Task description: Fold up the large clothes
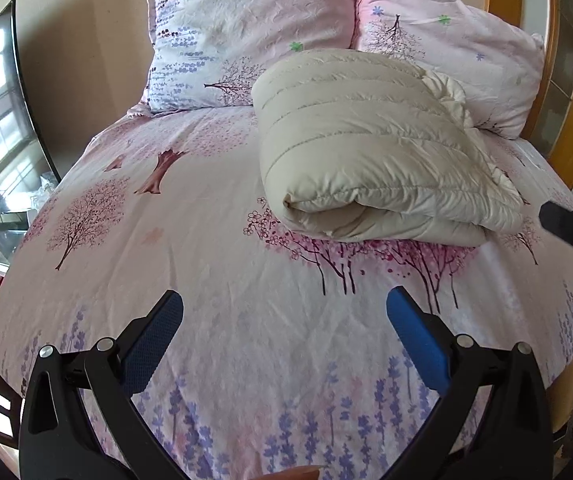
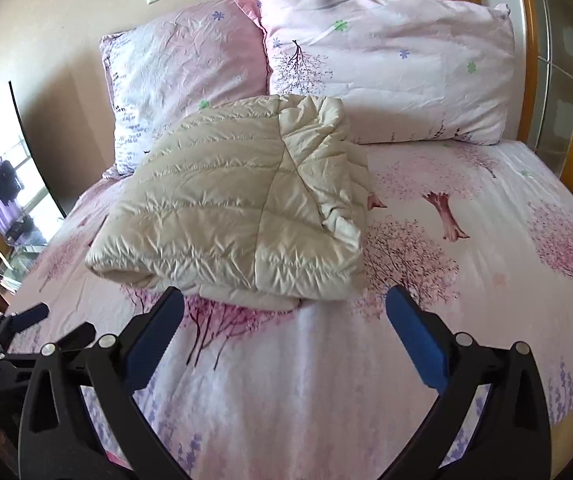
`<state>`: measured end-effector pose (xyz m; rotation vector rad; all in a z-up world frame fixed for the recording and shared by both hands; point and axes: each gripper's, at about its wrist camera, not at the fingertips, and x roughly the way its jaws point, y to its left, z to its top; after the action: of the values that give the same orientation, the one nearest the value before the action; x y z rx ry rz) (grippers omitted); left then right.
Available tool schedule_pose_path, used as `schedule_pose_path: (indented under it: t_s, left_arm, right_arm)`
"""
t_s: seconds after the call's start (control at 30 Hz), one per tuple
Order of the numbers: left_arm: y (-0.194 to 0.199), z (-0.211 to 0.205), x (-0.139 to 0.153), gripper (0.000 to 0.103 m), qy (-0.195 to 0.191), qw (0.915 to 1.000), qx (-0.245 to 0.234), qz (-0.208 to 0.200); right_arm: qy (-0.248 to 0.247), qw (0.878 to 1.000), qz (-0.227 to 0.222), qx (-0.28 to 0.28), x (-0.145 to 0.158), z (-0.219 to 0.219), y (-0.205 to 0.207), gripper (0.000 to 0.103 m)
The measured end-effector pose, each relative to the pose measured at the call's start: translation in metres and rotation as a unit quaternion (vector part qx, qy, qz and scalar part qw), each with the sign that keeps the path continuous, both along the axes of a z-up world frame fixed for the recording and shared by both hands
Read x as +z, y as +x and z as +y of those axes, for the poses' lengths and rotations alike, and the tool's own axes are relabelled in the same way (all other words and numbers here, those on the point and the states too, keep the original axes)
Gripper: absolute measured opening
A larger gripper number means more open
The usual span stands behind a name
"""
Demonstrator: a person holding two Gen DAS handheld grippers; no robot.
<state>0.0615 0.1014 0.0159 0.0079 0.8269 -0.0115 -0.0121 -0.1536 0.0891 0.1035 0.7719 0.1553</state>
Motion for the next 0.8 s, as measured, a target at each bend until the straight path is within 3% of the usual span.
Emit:
schedule_pose_path:
  t_s: [0.17, 0.37, 0.57, 0.8]
  left_arm:
    - [-0.010, 0.001, 0.007, 0.102, -0.008, 0.9999, -0.001, -0.011]
    - [-0.012, -0.002, 0.009, 0.102, -0.009, 0.9999, -0.004, -0.008]
    - [-0.006, -0.005, 0.000, 0.102, 0.002, 0.9996, 0.001, 0.027]
    - [0.002, -0.003, -0.011, 0.102, 0.002, 0.9982, 0.004, 0.060]
  right_arm:
    - [-0.014, 1.000, -0.019, -0.001, 0.001, 0.002, -0.021, 0.101]
    - [-0.019, 0.999, 0.036, 0.018, -0.015, 0.007, -0.020, 0.101]
    - [-0.071, 0.992, 0.099, 0.025, -0.036, 0.022, -0.010, 0.101]
    - [-0.072, 0.991, 0.112, 0.023, -0.040, 0.021, -0.006, 0.101]
